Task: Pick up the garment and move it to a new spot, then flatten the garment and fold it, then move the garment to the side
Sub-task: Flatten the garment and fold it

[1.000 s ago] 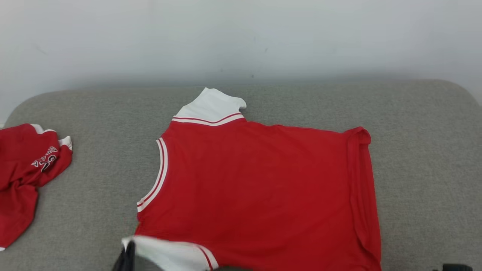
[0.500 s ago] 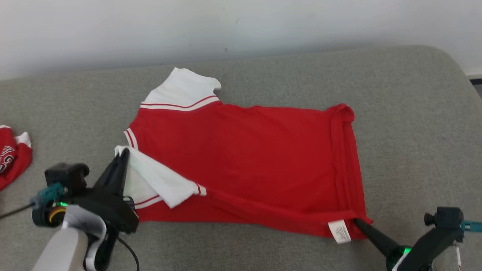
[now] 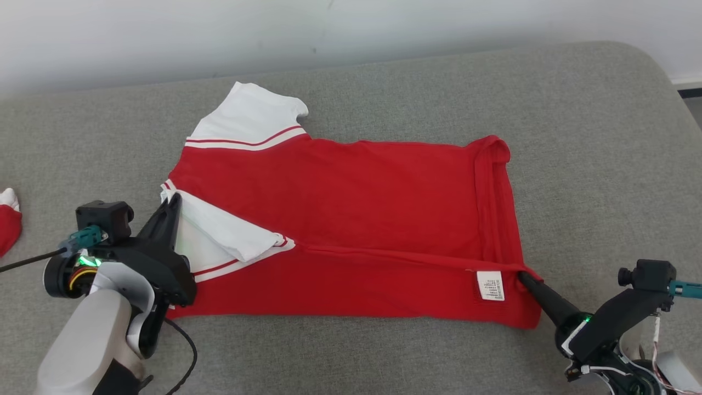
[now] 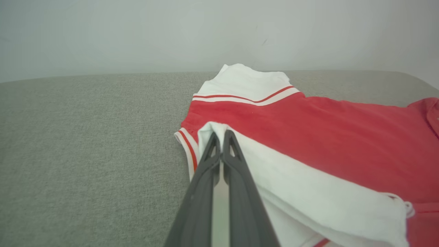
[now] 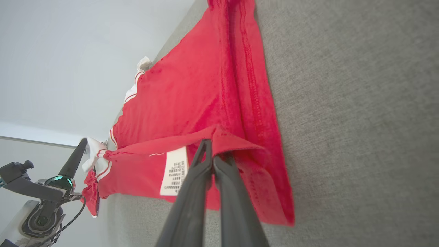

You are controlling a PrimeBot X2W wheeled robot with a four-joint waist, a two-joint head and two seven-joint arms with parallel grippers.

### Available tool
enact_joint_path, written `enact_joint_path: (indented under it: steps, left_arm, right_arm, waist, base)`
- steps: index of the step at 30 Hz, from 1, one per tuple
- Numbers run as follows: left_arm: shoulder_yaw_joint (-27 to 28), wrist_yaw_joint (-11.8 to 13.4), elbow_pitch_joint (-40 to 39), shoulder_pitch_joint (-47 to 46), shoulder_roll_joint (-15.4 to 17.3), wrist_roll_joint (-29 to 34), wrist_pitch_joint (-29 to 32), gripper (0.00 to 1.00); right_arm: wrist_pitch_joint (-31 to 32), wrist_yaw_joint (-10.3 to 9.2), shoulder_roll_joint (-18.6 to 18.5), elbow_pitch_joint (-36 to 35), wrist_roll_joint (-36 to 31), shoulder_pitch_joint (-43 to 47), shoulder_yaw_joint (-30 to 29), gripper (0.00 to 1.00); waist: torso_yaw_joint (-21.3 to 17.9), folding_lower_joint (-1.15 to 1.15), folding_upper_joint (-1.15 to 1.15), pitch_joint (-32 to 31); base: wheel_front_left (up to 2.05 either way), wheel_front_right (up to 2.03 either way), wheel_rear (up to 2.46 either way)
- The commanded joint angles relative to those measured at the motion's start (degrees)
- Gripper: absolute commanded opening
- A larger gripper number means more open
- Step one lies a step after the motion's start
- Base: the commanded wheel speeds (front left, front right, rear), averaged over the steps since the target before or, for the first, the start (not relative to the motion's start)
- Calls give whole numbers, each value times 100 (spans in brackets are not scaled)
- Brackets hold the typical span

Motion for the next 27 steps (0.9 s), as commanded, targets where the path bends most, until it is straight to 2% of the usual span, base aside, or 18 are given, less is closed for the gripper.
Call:
enact_joint_path:
  steps: [1,7,8,9,11,16,21,27]
  left_arm:
    - [-42,-33,101,-86,-37,-57,-65,0]
    - [-322,-32,528,-206,-23,-114,-283,0]
    - [-437,-33,626,-222,-15,-168,-339,0]
    - [-503,-33,672,-235,-7,-176,-380,7]
    - [-592,-27,771,-269,14,-160,-508,100]
    - [-696,-27,909,-206,43,-273,-763,100]
    - [-510,-13,759,43,141,-417,-987,100]
    - [-314,194,185,773,162,-428,-1064,100]
  right_arm:
    - [-91,-14,33,36,-70,-70,24,0]
    - [-370,-14,-59,144,-411,-252,355,0]
    - [-507,-14,-104,260,-549,-336,406,81]
    - [-540,-14,-110,320,-611,-369,466,100]
    - [-622,-14,-107,446,-718,-403,544,100]
    - [-765,-14,-232,527,-717,-281,647,100]
    - [-1205,-14,-474,203,-888,110,536,100]
    - [-1743,-14,-553,-43,-1545,740,416,100]
  waist:
    - [12,-1,-1,-35]
    - [22,-1,-1,-153]
    - [32,-1,-1,-194]
    - [38,-1,-1,-218]
    - [47,-1,-1,-269]
    - [77,-1,-1,-434]
    - [119,-1,-1,-610]
    - [125,-1,-1,-734]
  base:
    - [0,0,0]
    - [0,0,0]
    - [0,0,0]
    - [0,0,0]
    - [0,0,0]
    - [0,0,0]
    - [0,0,0]
    - [0,0,0]
